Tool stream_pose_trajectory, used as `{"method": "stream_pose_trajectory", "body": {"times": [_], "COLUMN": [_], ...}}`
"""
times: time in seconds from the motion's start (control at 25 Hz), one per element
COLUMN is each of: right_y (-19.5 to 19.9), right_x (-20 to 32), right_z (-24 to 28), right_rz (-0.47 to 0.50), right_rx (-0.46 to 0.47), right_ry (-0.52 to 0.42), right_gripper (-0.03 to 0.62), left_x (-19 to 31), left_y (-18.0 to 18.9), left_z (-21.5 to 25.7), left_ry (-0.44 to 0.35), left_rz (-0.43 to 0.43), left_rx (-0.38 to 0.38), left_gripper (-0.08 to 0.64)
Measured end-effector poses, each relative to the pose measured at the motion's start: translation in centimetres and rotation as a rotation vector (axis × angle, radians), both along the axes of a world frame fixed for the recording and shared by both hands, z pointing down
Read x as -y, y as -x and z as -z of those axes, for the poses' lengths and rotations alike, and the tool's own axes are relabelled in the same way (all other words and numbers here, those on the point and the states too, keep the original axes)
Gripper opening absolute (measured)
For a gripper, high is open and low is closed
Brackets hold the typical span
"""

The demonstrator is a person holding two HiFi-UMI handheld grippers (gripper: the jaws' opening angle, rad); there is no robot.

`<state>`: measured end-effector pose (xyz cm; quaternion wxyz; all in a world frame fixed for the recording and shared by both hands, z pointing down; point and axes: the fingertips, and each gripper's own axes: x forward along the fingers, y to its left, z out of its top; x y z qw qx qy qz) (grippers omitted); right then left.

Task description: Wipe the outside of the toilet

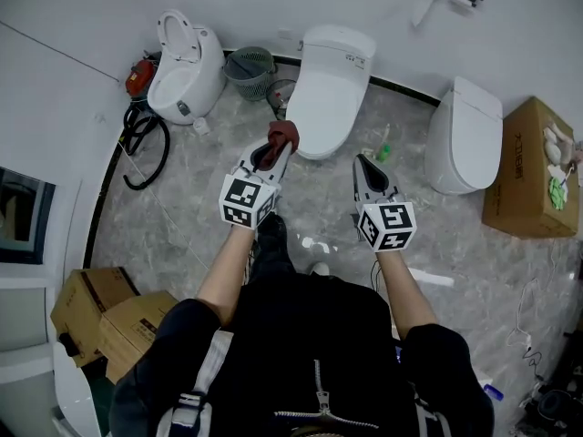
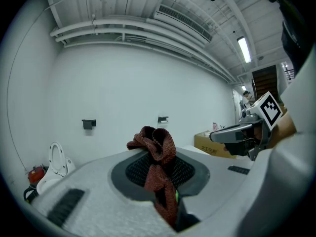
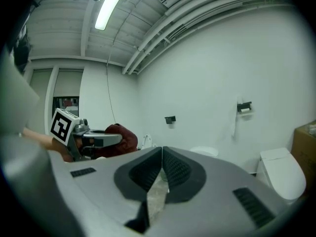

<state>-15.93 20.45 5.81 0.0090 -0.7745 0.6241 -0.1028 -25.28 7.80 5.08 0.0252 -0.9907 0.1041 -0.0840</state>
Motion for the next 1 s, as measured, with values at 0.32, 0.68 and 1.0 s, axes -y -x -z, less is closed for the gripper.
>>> {"method": "stream_pose_trajectory", "body": {"times": [0.32, 0.68, 1.0], "right_y": [-1.9, -5.1, -7.9], "right_x": [7.8, 22.9, 33.1], "right_z": [-2.2, -3.8, -4.1], "right_rz": [-0.048, -0.151, -0.225], "right_rx": [0.003, 0.027, 0.057], "right_ry": [0.048, 0.108, 0.128], "right_gripper": [-0.005, -0.005, -0.005], "left_x": [9.2, 24.4, 34.9], "left_y": [-3.8, -8.7, -11.4], "left_z": [-2.4, -4.6, -6.0], "left_ry": [0.020, 0.025, 0.063], "left_rz": [-0.064, -0.183, -0.243], "left_rx": [0.016, 0.062, 0.091], "left_gripper": [0.064, 0.064, 0.064]}}
